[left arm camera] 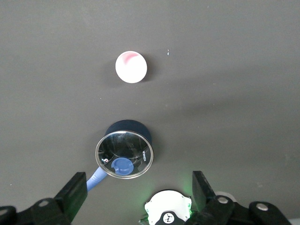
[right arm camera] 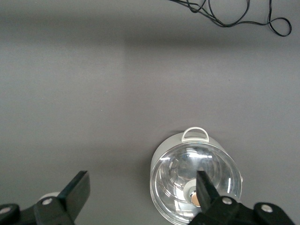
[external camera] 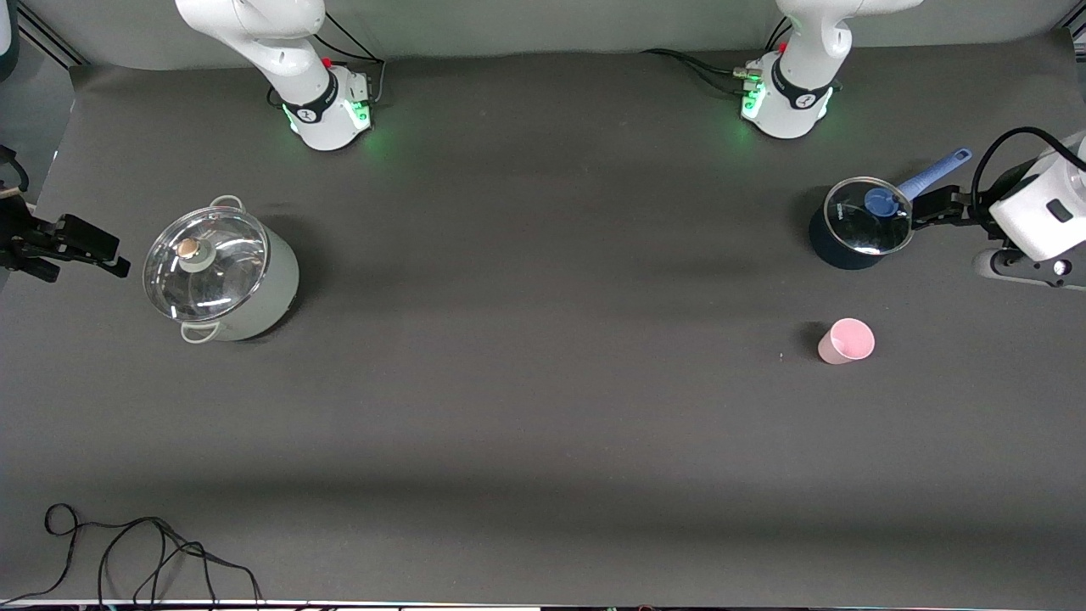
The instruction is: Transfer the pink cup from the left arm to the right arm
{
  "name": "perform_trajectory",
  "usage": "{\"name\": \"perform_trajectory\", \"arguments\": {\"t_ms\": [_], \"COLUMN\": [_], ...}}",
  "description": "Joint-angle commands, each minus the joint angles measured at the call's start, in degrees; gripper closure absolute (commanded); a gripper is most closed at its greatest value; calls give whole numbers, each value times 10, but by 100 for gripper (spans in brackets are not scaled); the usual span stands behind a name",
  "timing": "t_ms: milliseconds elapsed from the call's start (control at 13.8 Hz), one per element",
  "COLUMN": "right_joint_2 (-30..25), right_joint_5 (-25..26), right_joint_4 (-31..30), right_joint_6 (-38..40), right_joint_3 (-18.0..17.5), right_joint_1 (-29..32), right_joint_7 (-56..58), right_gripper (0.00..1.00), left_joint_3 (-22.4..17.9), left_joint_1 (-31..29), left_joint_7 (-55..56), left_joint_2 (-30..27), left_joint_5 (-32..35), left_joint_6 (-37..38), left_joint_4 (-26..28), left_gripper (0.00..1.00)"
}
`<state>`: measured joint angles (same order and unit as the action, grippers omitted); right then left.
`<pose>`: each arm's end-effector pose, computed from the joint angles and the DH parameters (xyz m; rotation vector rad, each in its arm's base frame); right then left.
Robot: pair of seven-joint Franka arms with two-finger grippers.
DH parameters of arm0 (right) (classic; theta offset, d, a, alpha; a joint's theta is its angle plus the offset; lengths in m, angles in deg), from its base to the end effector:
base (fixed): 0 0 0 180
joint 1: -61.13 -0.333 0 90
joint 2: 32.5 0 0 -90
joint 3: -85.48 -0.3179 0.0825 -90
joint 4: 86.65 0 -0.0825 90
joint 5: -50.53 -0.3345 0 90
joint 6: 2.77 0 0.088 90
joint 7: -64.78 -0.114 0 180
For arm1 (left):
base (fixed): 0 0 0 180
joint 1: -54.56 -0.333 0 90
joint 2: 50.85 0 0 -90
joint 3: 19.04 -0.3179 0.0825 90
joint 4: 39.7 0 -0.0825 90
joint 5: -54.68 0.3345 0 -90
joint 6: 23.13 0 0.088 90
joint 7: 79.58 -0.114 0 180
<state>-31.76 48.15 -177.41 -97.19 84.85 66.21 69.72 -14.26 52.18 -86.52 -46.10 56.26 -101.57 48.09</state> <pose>0.5156 -0.0357 0.6142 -3.1031 -0.0099 -0.0841 0.5037 -0.0157 0.5787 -3.0969 0.2504 0.3848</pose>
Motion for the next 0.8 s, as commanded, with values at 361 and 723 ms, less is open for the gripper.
{"name": "perform_trajectory", "arguments": {"t_ms": [361, 723], "right_joint_2": [2, 0], "right_joint_5": [7, 7], "right_joint_4": [5, 2], "right_joint_6": [8, 10], "right_joint_3": [3, 3], "right_joint_1": [-2, -7], "right_joint_7": [-8, -8], "right_gripper": [0, 0], "left_joint_3": [-7, -6], "left_joint_1": [-19, -53], "left_joint_7": [-185, -451], "left_joint_2": [3, 1], "left_joint_5": [5, -2], "left_joint_6": [-8, -33], "left_joint_4": [-3, -5], "left_gripper": [1, 1]}}
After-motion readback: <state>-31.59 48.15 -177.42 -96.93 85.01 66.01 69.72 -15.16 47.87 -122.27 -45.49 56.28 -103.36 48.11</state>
